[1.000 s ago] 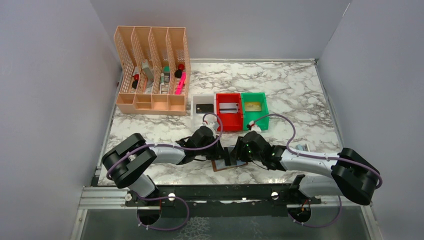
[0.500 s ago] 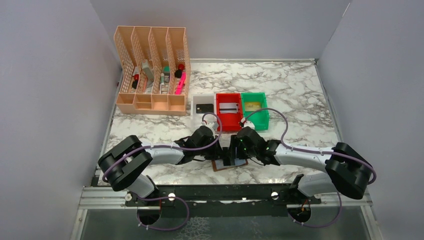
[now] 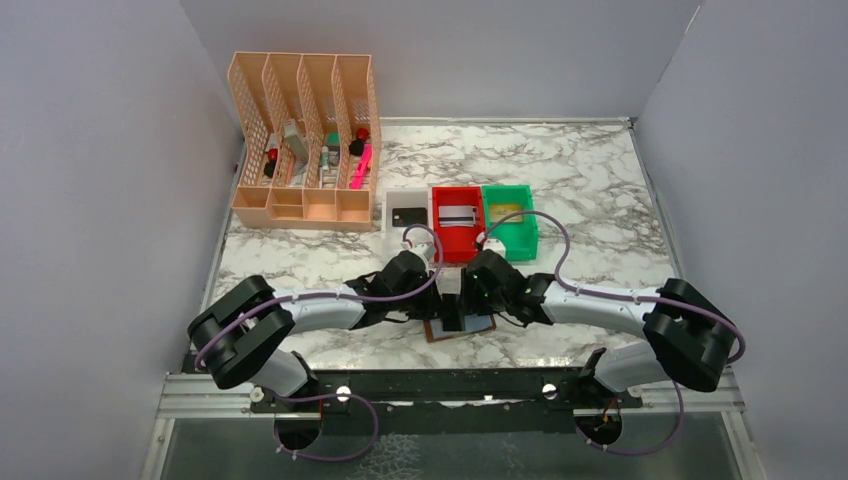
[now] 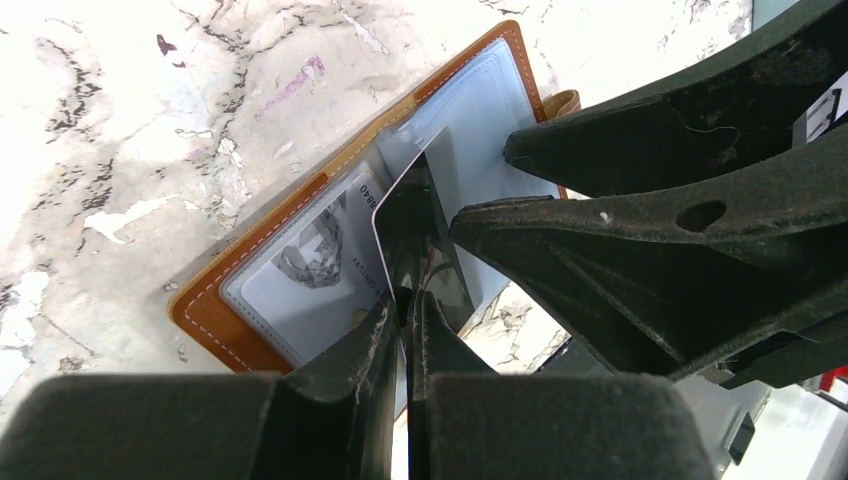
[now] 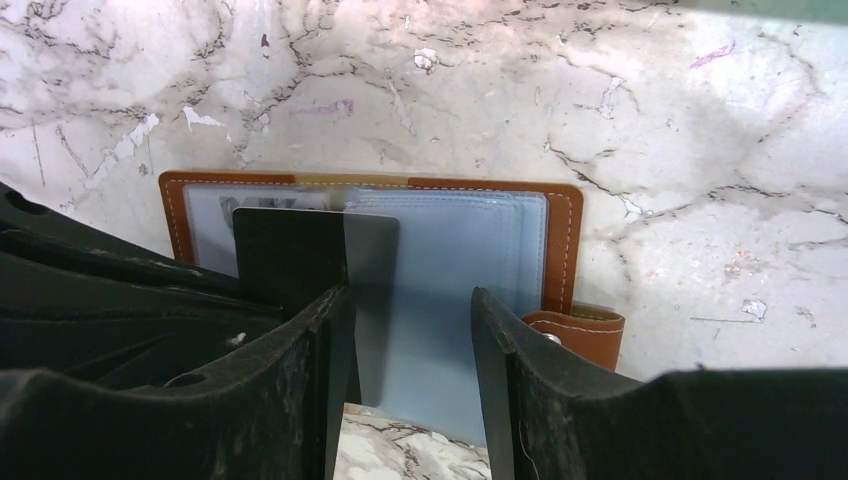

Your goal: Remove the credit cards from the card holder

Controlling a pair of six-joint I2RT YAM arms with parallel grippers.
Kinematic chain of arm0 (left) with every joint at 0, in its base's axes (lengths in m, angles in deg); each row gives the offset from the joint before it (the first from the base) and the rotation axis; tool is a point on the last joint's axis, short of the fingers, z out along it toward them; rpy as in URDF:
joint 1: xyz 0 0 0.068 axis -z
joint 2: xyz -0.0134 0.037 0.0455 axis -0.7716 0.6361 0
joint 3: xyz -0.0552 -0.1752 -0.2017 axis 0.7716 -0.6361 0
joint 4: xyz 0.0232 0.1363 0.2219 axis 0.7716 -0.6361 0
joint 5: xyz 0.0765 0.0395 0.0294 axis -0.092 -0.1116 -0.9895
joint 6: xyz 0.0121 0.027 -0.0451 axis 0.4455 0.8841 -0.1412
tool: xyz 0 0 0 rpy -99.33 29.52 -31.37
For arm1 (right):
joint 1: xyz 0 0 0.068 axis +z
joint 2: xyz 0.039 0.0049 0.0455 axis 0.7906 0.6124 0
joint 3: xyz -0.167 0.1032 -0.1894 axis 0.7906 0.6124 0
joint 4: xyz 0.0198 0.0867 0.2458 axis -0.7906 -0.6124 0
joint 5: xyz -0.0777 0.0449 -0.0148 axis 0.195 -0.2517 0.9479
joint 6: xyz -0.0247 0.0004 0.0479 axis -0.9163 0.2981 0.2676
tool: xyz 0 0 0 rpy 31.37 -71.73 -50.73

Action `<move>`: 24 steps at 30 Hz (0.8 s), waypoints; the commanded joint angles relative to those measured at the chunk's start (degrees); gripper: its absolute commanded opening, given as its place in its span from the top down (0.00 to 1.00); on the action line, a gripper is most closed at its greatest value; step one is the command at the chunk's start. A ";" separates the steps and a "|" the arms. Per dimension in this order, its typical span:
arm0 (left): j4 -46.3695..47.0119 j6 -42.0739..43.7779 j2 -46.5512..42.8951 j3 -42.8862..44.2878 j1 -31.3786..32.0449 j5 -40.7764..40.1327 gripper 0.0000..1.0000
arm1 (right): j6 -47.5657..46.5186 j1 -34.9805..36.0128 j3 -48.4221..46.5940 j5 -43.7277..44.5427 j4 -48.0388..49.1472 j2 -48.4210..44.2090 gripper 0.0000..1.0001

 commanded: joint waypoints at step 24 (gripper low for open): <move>-12.88 8.99 -11.14 3.47 -2.31 -7.02 1.00 | 4.84 0.14 10.18 4.35 5.45 -20.16 0.43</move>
